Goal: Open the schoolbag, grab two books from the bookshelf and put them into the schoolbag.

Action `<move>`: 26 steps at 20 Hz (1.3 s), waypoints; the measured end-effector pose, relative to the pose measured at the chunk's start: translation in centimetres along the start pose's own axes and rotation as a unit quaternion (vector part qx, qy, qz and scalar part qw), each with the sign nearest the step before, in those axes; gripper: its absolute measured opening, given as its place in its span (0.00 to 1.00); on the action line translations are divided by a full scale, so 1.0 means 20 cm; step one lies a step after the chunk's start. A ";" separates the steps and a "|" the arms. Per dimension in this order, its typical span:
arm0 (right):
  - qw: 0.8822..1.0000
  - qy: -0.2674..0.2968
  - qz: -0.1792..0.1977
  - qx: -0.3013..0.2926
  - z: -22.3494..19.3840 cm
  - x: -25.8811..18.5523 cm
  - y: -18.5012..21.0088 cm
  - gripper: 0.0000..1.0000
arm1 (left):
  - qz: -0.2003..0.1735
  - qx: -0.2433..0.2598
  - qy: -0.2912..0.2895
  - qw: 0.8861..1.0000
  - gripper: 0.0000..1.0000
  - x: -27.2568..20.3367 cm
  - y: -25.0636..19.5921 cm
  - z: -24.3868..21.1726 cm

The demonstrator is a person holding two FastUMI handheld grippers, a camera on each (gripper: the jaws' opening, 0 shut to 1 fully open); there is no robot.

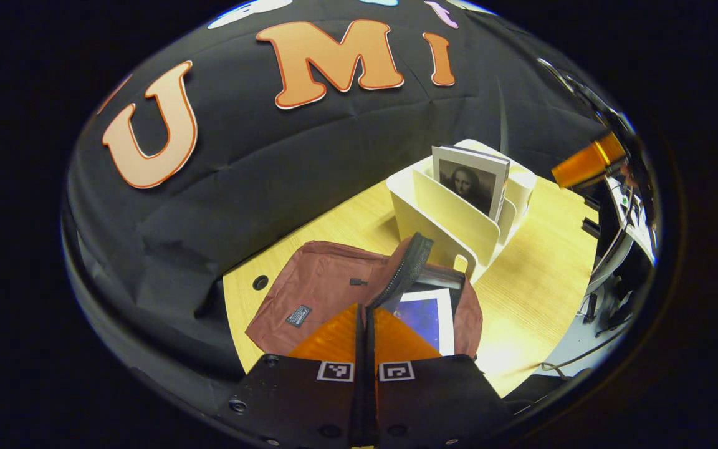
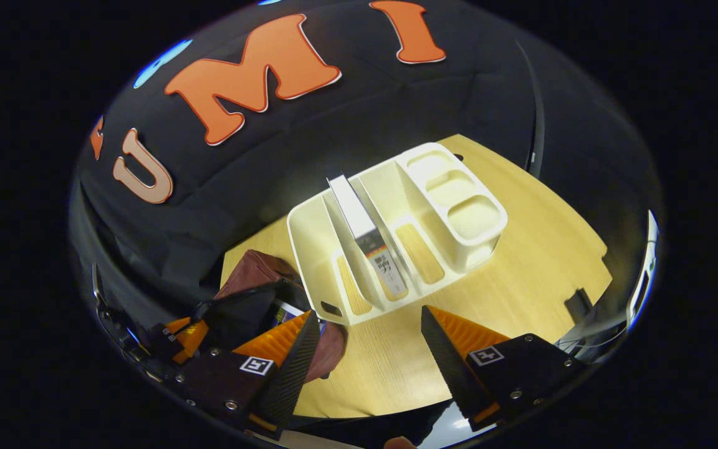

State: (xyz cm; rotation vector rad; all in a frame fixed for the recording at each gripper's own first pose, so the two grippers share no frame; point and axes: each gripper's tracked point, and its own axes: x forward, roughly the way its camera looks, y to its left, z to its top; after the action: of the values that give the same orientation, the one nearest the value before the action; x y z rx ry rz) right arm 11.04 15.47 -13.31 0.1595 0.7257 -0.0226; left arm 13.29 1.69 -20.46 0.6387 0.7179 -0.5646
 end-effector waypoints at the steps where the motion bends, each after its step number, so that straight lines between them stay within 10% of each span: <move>1: 1.000 -0.002 -0.012 -0.021 0.08 0.03 0.00 0.98 | 0.002 -0.002 0.001 1.000 0.01 0.00 0.01 -0.01; 7: 0.993 0.007 -0.066 -0.096 0.43 0.36 0.00 0.98 | 0.010 -0.016 0.014 1.000 0.01 0.01 0.08 -0.07; 16: 0.987 0.077 -0.095 -0.107 0.37 0.87 -0.04 0.99 | 0.016 -0.040 0.037 0.998 0.01 0.05 0.11 -0.12; 18: 0.988 0.085 -0.088 -0.094 0.34 0.92 -0.01 0.82 | 0.015 -0.042 0.040 0.998 0.01 0.07 0.11 -0.13; 20: 0.990 0.086 -0.076 -0.087 0.33 0.94 0.01 0.43 | 0.014 -0.042 0.042 0.998 0.01 0.07 0.11 -0.13; 26: 0.995 0.053 -0.064 -0.064 0.49 0.74 0.07 0.40 | 0.009 -0.045 0.042 0.998 0.01 0.08 0.11 -0.13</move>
State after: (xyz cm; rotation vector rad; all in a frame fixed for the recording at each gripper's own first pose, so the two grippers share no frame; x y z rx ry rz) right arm 28.67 15.90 -15.58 -0.0081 0.8395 -0.0906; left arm 14.61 4.57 -22.51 0.5875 0.8109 -0.4894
